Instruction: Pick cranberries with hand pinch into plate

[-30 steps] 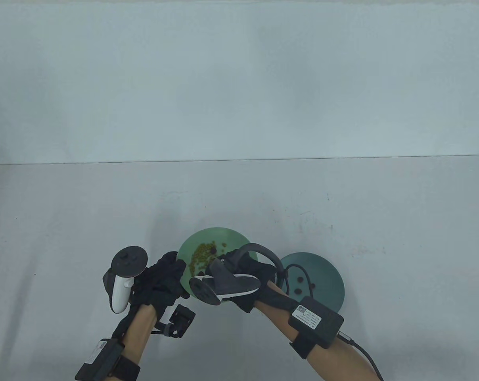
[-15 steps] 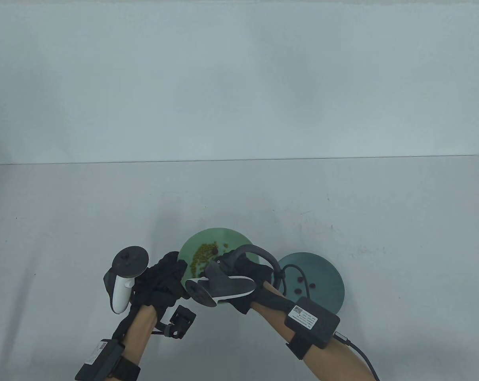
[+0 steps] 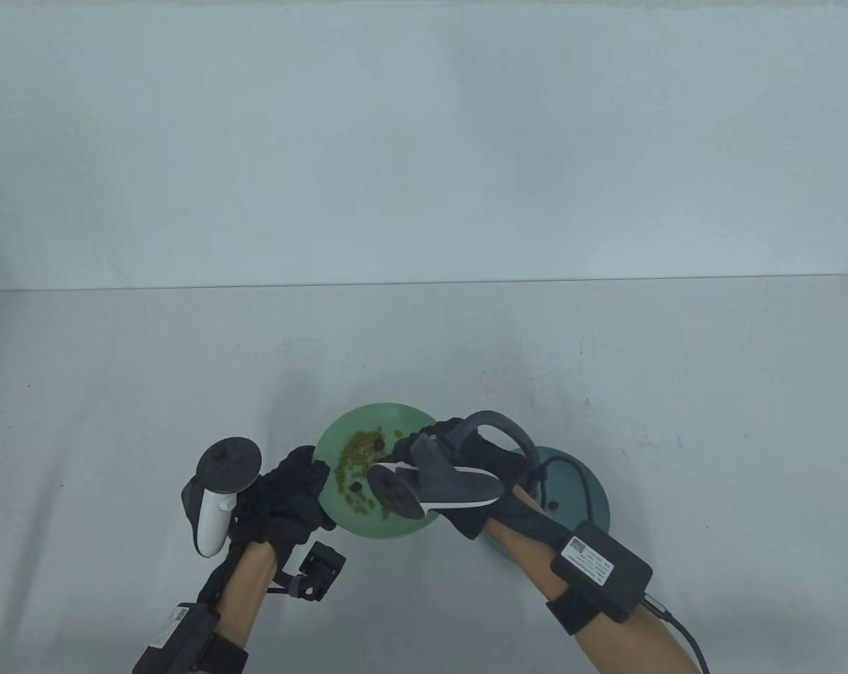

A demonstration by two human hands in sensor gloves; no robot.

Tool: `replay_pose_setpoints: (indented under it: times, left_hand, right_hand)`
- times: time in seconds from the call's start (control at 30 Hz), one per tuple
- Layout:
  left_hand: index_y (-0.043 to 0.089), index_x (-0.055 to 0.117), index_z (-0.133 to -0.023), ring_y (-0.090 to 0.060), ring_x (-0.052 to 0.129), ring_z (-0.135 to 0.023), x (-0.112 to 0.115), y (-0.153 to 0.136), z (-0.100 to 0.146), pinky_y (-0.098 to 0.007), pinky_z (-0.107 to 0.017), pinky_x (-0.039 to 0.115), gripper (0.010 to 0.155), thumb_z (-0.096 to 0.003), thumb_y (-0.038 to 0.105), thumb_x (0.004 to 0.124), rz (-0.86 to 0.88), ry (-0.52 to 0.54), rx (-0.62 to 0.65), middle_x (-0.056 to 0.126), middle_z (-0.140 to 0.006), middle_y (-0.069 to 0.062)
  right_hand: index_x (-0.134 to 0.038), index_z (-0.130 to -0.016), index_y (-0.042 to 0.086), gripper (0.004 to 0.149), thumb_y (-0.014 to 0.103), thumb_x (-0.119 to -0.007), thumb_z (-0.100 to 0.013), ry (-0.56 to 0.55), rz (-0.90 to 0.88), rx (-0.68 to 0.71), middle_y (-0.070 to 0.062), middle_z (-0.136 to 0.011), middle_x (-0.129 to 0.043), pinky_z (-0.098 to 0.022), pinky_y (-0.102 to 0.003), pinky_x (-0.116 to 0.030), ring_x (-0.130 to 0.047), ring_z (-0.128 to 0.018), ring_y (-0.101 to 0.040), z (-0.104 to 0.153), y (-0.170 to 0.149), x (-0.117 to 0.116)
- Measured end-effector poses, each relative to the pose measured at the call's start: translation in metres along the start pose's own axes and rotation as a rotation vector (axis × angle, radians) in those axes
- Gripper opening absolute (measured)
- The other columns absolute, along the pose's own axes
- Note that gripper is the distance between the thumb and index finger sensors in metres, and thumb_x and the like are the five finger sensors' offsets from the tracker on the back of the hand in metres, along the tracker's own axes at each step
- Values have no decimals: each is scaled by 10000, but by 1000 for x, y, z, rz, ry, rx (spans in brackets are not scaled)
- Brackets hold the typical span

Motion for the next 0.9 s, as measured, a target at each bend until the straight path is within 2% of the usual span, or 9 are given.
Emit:
replay_pose_setpoints:
  times: [0.2, 0.4, 0.63, 0.9]
  left_hand:
    - [-53, 572, -1031, -207, 1106, -436, -2, 1, 1, -268, -328, 978, 521, -601, 227, 659, 1, 10, 3, 867, -789, -190]
    - [-52, 572, -1031, -207, 1105, -437, -3, 1, 1, -269, -328, 977, 520, -601, 227, 659, 3, 12, 10, 866, -790, -190]
    - [-52, 572, -1031, -206, 1105, -437, -3, 2, 1, -267, -328, 977, 521, -601, 229, 658, -5, 9, 9, 867, -790, -189]
    - [-51, 572, -1031, -206, 1105, -438, 0, 2, 2, -267, -329, 978, 520, -601, 229, 658, -17, 5, 8, 867, -789, -188]
  right_hand:
    - [-866, -846, 147, 514, 528, -723, -532, 51, -14, -112, 180, -490, -919, -393, -327, -881, -993, -421, -55, 28, -46, -21]
    - [-863, -850, 146, 514, 525, -725, -532, 152, -29, -208, 179, -491, -919, -394, -327, -881, -992, -422, -57, 49, -77, -69]
    - [-861, -854, 150, 508, 520, -727, -533, 265, -53, -259, 178, -492, -919, -395, -329, -879, -992, -424, -57, 63, -87, -124]
    - [-857, -861, 154, 502, 513, -727, -536, 360, -68, -274, 175, -497, -921, -399, -331, -879, -993, -431, -60, 67, -89, -166]
Point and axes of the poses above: the tracker on the back of each hand, its own y axis roughly to the thumb side, its own z axis roughly from the fingertips to the wrist, x = y × z, the point moved 4 cm from there along -z, roughly from the wrist to the fingertips
